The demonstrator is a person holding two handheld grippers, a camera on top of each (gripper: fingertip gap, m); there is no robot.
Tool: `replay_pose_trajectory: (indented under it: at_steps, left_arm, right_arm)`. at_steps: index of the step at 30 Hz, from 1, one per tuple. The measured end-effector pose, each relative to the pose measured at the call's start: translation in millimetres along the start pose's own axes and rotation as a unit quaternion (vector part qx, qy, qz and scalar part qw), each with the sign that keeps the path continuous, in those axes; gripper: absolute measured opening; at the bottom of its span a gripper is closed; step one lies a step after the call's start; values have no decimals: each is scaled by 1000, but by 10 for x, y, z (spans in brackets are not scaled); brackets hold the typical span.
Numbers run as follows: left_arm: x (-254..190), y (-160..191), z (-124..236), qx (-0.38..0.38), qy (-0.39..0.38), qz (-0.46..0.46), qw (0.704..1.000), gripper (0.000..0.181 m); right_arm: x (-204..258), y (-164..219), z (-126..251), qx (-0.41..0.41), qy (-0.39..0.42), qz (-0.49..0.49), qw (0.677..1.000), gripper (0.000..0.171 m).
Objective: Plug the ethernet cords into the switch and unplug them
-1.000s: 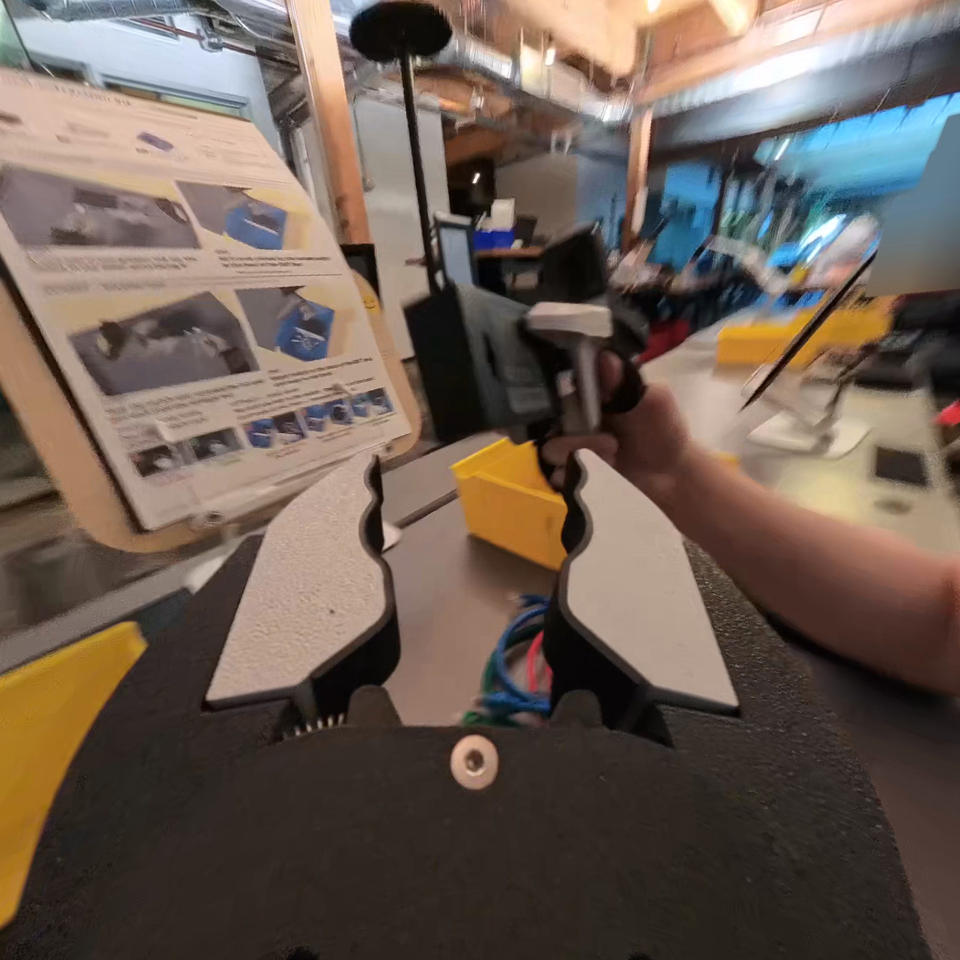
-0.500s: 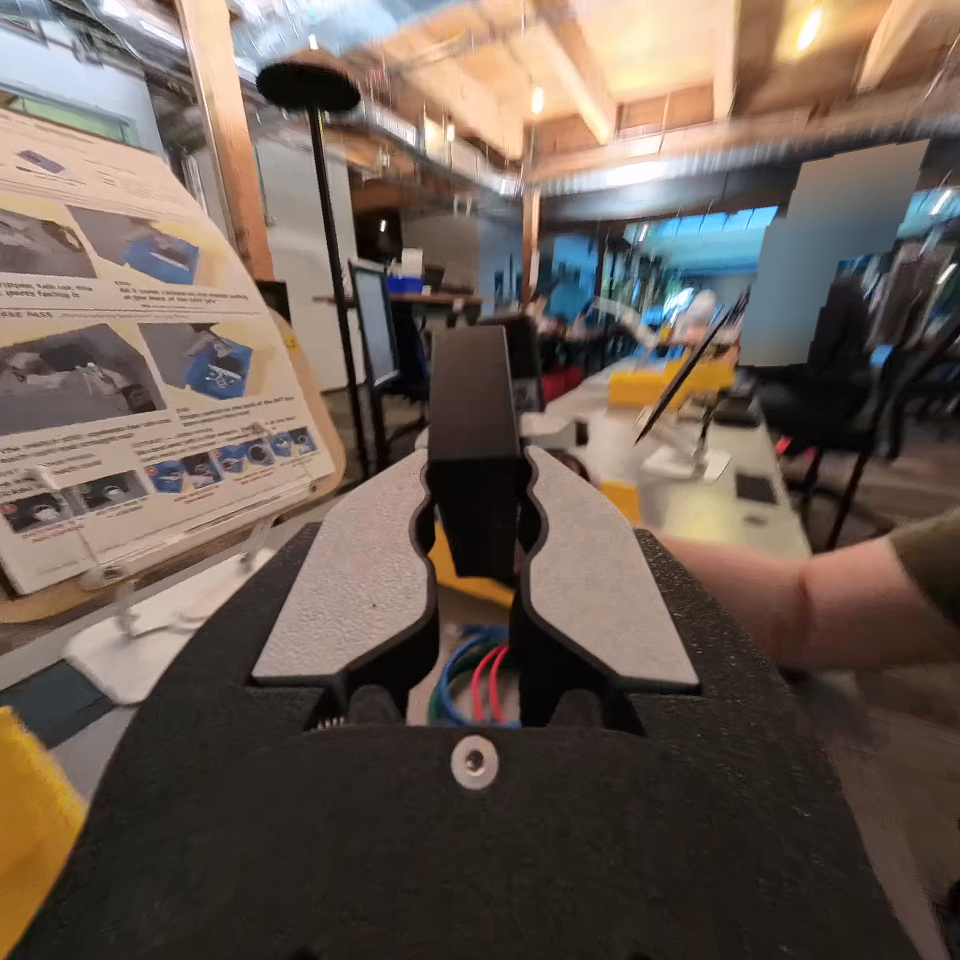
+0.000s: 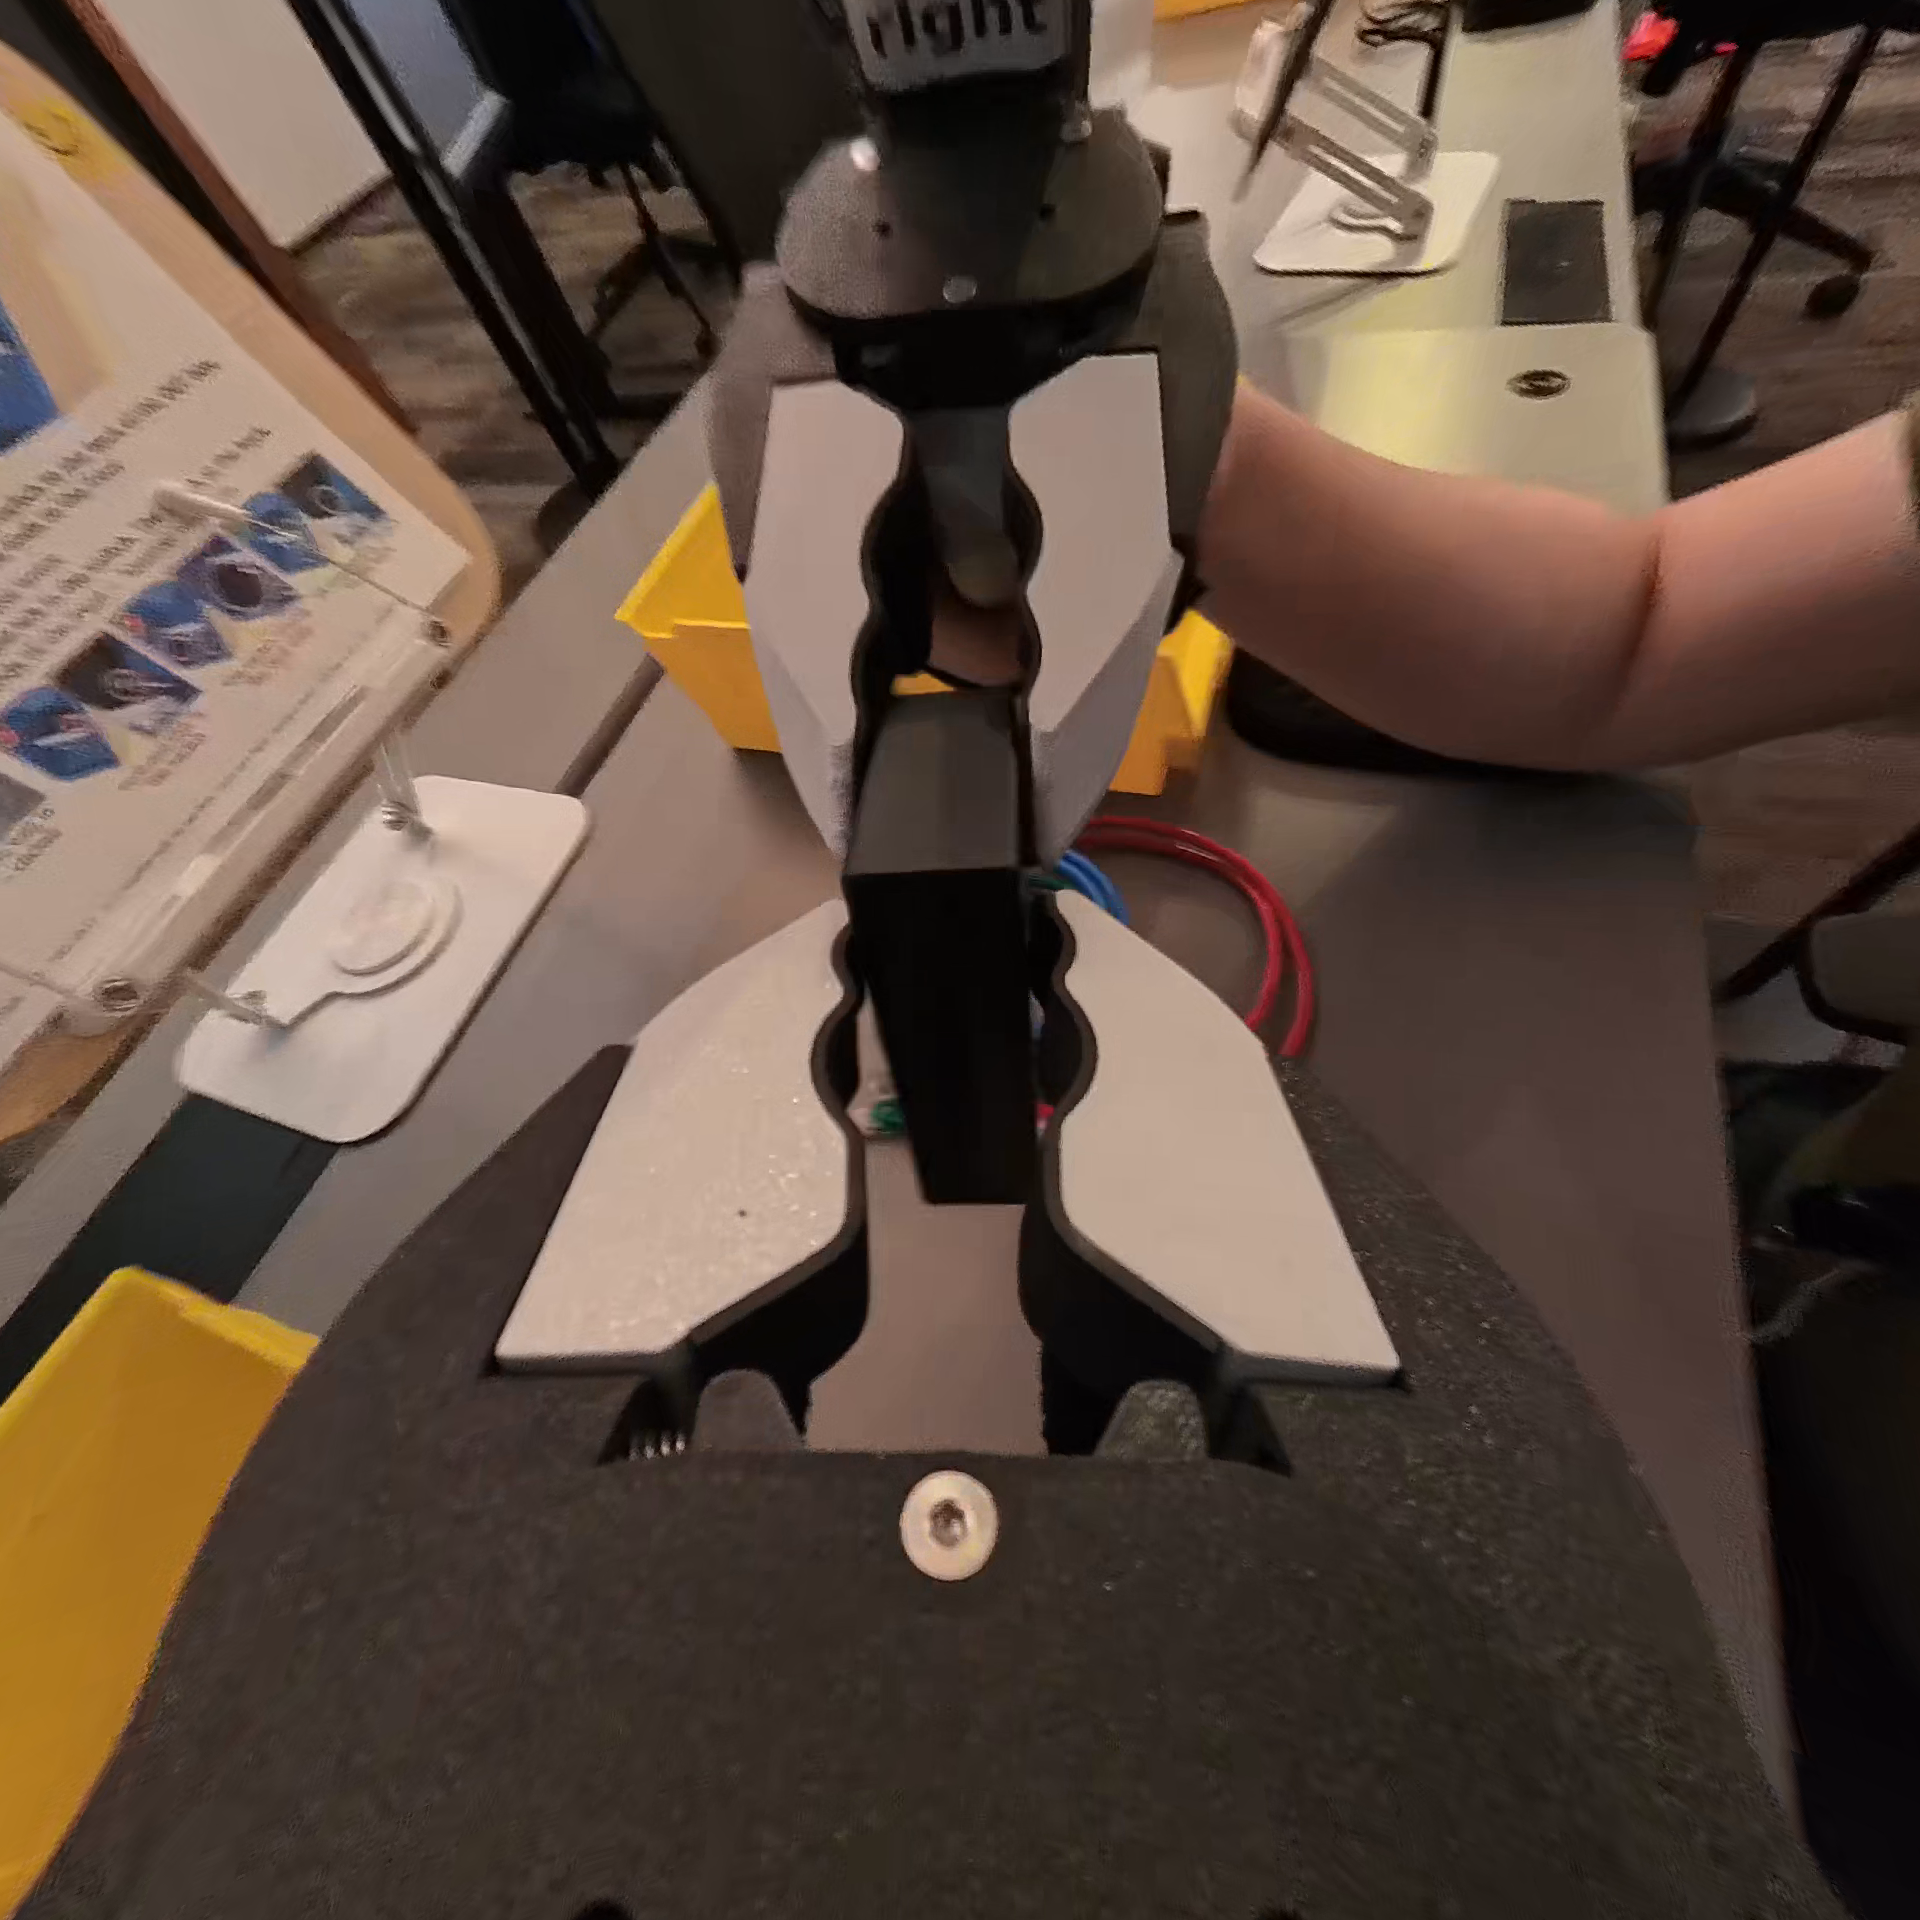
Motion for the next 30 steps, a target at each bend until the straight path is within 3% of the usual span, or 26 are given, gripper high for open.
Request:
replay_pose_trajectory:
  at_steps: [3, 5, 8, 11, 13, 17, 19, 23, 26, 30]
  left_arm:
    - [224, 32, 130, -12, -127, -70, 989, 75]
    - [281, 39, 228, -16, -234, -160, 959, 93]
    - [199, 99, 189, 25, -299, -269, 915, 74]
    - [299, 325, 27, 172, -328, -328, 869, 87]
    - [378, 452, -46, 235, -330, -374, 834, 82]
    - [533, 452, -71, 257, -373, -463, 762, 74]
    - [582, 463, -107, 274, -375, -501, 730, 64]
    - [627, 467, -169, 277, -368, -529, 713, 37]
    - [657, 400, -115, 246, -367, -465, 767, 32]
    - [644, 218, 25, 155, -355, -361, 848, 31]
  right_arm:
    - [-190, 15, -19, -38, -17, -118, 992, 27]
    - [-429, 21, -17, -91, -11, -271, 958, 27]
    - [-719, 222, -44, -156, -43, -470, 868, 26]
    - [-869, 453, -131, -194, -73, -587, 783, 26]
    - [-891, 530, -179, -204, -90, -621, 751, 26]
    - [-887, 579, -227, -210, -101, -653, 720, 26]
    - [-868, 598, -272, -203, -95, -661, 716, 27]
    - [-803, 609, -377, -181, -80, -661, 724, 27]
    - [-818, 545, -336, -188, -86, -641, 739, 32]
    - [-842, 335, -135, -179, -46, -491, 851, 36]
Point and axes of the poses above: each gripper's, where its closed fingertips meet, z back along the fingers, y out of its underside, x = y × z across the jaws, the point moved 4 cm from there along z, back along the fingers, and after that the axes turned 10 degrees about y, right-handed, at the moved point
